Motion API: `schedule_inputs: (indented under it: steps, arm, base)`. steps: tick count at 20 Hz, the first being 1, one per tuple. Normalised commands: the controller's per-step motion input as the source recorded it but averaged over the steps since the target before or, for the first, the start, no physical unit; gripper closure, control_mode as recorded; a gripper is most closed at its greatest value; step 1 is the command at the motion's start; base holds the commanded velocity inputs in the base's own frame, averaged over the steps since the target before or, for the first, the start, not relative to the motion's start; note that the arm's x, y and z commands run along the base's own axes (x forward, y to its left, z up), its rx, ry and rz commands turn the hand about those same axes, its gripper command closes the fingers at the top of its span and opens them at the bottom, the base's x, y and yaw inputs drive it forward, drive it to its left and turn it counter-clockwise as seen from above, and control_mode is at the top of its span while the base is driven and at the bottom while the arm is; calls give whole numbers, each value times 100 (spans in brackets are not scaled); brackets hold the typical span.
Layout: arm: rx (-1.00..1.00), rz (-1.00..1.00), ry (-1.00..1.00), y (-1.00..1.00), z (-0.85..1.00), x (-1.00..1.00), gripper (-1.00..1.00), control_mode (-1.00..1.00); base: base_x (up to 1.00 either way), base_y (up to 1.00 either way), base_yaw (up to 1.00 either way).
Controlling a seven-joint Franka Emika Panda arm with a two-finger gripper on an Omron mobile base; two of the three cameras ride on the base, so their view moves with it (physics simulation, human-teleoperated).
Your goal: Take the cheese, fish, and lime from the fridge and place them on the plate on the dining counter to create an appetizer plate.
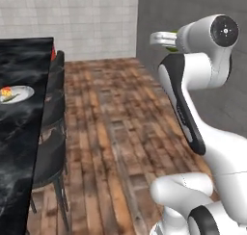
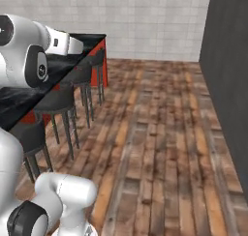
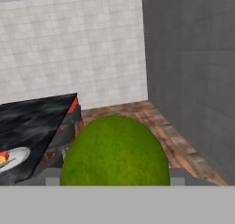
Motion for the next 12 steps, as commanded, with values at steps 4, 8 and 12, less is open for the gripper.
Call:
schedule_inputs:
  steps: [4, 8, 12]
  arm:
    - [0, 0, 0, 0, 0, 0, 100, 100]
    - [0, 0, 0, 0, 0, 0, 100, 100]
    - [0, 0, 0, 0, 0, 0, 100, 100]
  base:
    - [100, -51, 49]
    - [100, -42, 51]
    - [100, -28, 51]
